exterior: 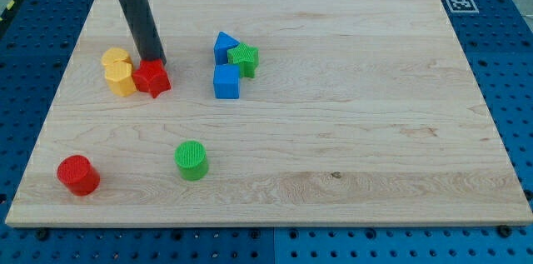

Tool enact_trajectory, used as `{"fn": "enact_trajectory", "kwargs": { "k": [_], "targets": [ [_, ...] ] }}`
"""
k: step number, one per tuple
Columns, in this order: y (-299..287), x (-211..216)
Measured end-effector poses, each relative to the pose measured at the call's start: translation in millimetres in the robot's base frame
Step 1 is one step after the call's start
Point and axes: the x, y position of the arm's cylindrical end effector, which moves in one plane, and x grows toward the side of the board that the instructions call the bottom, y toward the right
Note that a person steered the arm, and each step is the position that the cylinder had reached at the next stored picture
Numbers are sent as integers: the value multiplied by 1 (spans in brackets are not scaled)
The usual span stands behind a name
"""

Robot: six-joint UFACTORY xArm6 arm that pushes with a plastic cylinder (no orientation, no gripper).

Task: Slide the blue cube slightly to the right

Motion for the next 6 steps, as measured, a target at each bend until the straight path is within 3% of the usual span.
{"fn": "enact_trajectory", "kwargs": {
  "k": [3, 6],
  "targets": [
    [75, 24],
    [84, 26]
  ]
}}
